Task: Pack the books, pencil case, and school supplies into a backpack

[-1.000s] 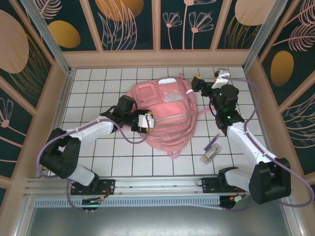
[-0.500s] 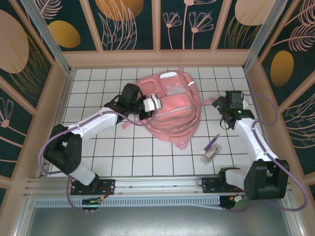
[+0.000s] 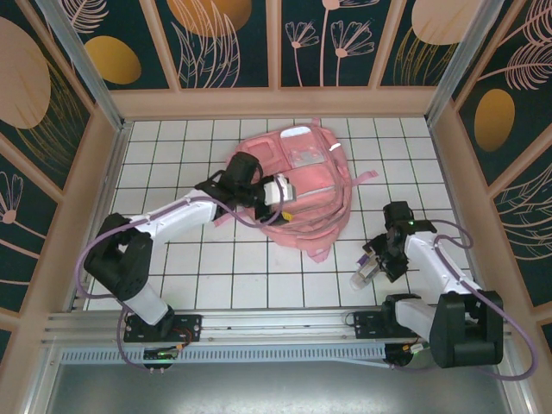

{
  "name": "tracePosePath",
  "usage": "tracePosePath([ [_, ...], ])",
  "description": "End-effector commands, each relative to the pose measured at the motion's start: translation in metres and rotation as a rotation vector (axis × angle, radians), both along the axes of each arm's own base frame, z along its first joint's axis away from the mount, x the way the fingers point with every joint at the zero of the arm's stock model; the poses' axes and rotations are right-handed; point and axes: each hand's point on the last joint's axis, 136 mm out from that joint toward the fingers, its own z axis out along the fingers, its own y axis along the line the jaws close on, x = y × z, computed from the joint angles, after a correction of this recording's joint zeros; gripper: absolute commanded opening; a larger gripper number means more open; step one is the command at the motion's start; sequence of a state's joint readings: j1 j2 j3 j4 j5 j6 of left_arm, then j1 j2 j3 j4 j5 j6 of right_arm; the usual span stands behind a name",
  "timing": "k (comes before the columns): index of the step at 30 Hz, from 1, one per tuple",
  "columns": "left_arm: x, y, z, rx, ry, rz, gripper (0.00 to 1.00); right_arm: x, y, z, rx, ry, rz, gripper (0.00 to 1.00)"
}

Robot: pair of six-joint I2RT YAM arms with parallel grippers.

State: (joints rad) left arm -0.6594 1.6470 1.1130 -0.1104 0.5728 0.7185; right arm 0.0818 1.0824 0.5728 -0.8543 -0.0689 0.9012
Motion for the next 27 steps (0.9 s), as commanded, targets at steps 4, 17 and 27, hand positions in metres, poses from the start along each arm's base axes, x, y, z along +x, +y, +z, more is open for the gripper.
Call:
tracePosePath([
  [4,0.025,0.012,-0.046,0.218,-0.094,0.125,0.78,-0.011,0.013,-0.003,0.028,0.041,0.033,0.71],
  [17,0.058,0.012,-0.084,0.279,-0.016,0.306,0.54,-0.012,0.029,-0.03,0.076,0.053,0.094,0.5],
  [27,0.077,0.004,-0.025,0.14,-0.021,0.437,0.0,0.004,0.028,-0.015,0.061,-0.019,0.102,0.53],
])
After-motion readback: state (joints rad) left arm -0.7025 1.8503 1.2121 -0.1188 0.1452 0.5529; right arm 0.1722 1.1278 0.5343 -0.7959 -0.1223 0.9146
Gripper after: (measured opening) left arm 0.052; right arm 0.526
